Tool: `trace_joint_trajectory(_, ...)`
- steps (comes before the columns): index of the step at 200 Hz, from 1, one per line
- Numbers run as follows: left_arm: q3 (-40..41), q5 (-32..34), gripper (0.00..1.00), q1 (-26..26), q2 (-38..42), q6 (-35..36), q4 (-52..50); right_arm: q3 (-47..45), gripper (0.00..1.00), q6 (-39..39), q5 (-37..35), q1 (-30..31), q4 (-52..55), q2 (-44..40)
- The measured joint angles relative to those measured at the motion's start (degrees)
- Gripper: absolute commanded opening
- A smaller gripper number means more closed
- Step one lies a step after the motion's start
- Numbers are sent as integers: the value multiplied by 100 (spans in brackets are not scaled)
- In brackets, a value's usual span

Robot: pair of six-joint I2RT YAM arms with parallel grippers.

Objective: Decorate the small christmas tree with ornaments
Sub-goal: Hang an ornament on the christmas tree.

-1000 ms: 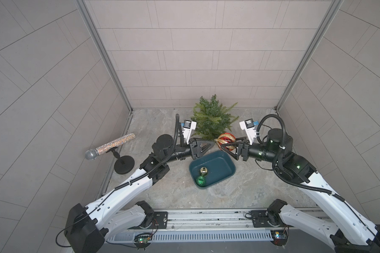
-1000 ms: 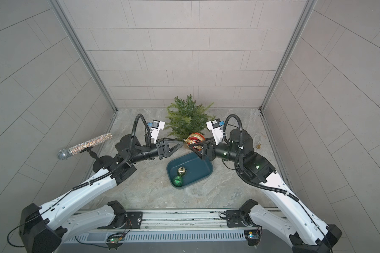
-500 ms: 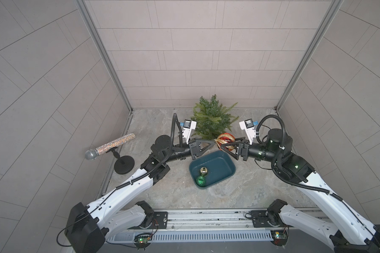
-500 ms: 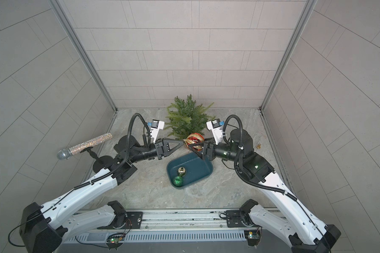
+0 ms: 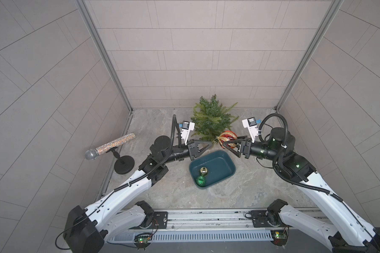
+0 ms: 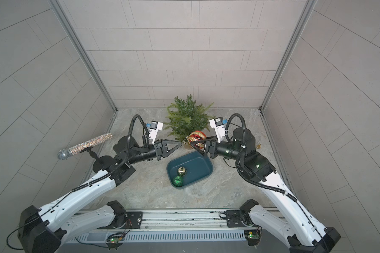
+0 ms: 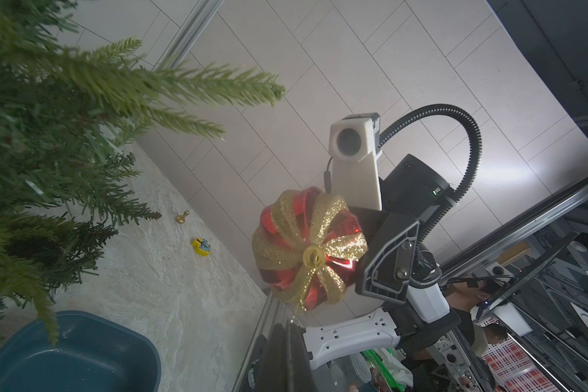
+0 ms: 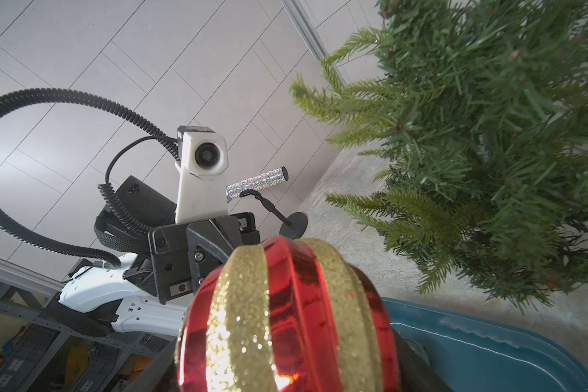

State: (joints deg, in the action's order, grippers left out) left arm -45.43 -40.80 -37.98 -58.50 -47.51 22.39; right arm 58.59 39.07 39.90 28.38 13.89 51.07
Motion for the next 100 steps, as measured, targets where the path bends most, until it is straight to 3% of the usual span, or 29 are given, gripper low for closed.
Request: trace_joint_trajectory(100,-756,79,1,33,-251,483,-798,179,74,-352,-339,-35,302,109)
